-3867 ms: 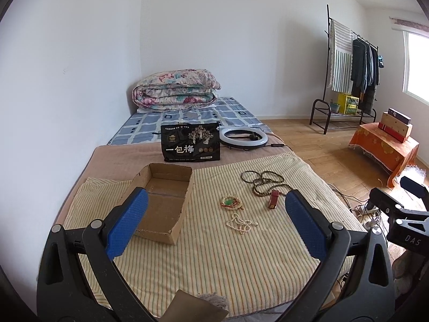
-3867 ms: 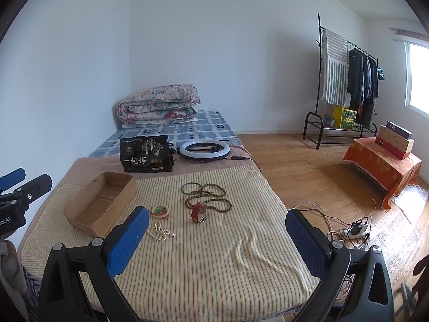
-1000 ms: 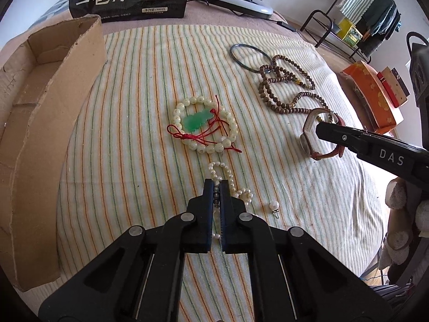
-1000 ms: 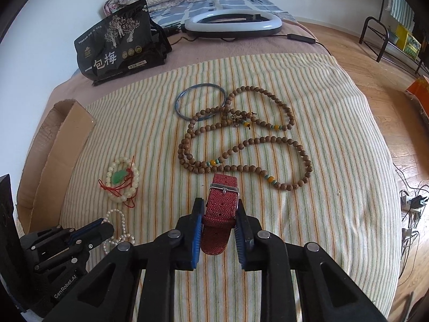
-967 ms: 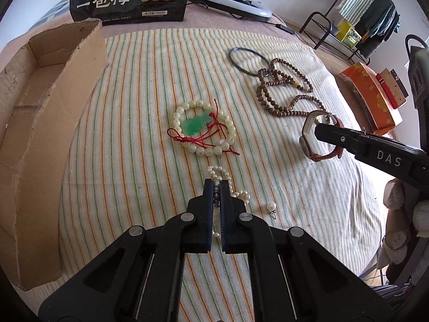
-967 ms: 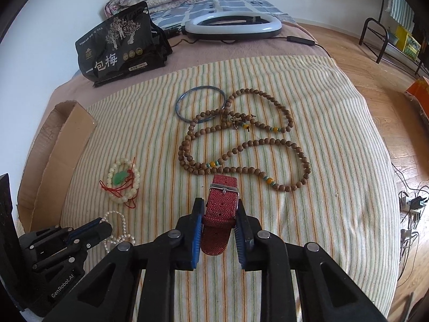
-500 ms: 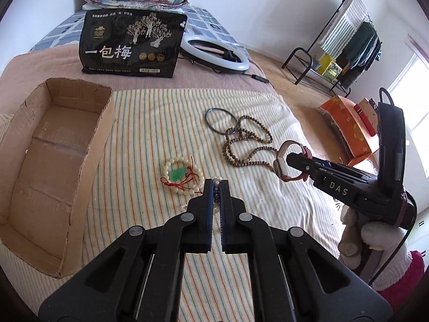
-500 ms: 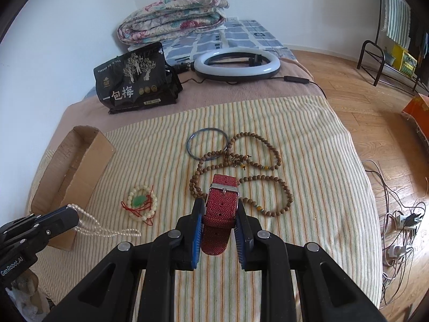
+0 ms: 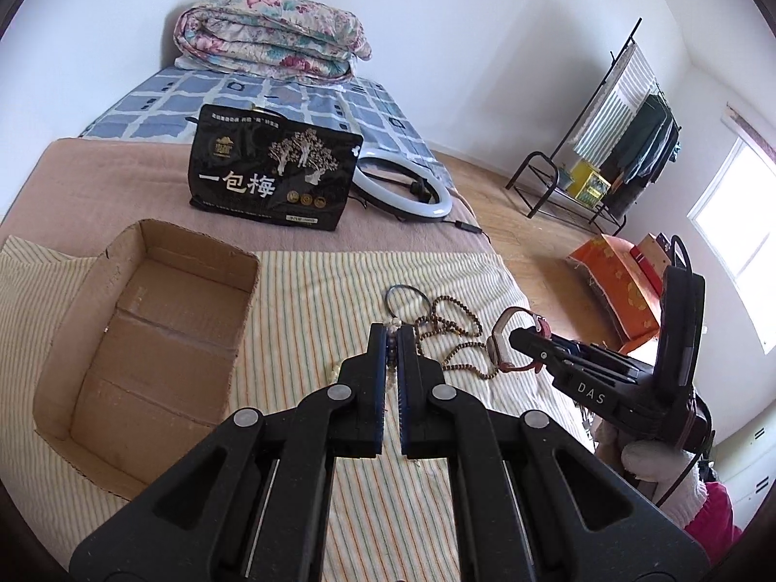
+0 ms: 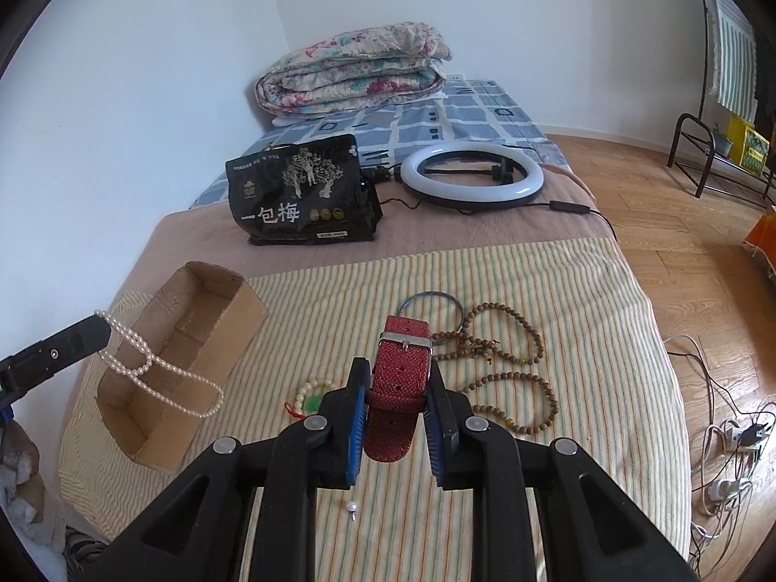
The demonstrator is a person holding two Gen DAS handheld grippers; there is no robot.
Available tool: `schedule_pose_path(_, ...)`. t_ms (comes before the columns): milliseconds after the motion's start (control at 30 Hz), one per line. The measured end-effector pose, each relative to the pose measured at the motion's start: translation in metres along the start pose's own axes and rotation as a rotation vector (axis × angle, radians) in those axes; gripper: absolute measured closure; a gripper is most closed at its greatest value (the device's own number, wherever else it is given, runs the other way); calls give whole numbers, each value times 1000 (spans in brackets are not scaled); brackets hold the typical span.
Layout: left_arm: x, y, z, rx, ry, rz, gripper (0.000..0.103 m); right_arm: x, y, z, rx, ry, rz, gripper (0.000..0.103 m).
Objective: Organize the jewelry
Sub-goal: 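Carry the red watch into the cardboard box with the right tool while the left tool drops the pearls there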
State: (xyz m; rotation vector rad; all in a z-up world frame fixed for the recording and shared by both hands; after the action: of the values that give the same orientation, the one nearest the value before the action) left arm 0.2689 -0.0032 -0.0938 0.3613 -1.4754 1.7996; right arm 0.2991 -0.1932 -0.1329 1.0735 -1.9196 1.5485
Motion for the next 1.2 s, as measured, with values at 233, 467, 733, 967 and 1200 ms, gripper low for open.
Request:
schedule_pose_path(233,33,-10,-35,-6,-85,59,101,-5,6,-62,114,-77,-14,83)
schedule_pose_path(467,51,-4,-83,32,-158,60,102,-18,13,-128,218,-158,-39,83)
schedule_pose_path(733,60,8,-127,78,-222,47,102,-43,16,-186,293,-218,-66,83)
schedule_pose_path(967,51,22,-162,123,-272,1,102,-75,19,-218,324,-245,-87,83)
schedule_pose_path(1200,35,39,-185,156,-292,-66,102,-115,29,-232,325,-241,-143,83)
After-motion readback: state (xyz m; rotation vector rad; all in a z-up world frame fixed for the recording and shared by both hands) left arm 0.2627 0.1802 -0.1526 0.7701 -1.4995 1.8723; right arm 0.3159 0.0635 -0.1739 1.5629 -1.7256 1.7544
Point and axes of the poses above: each gripper's, at about its wrist camera, not at the fingertips, and x roughly against the way its jaws point, z to its right, y to its underside, the point moved 9 cm from there along -x, roughly the way its jaws point, and after that the axes turned 9 degrees about -x, right-handed, at the moved point
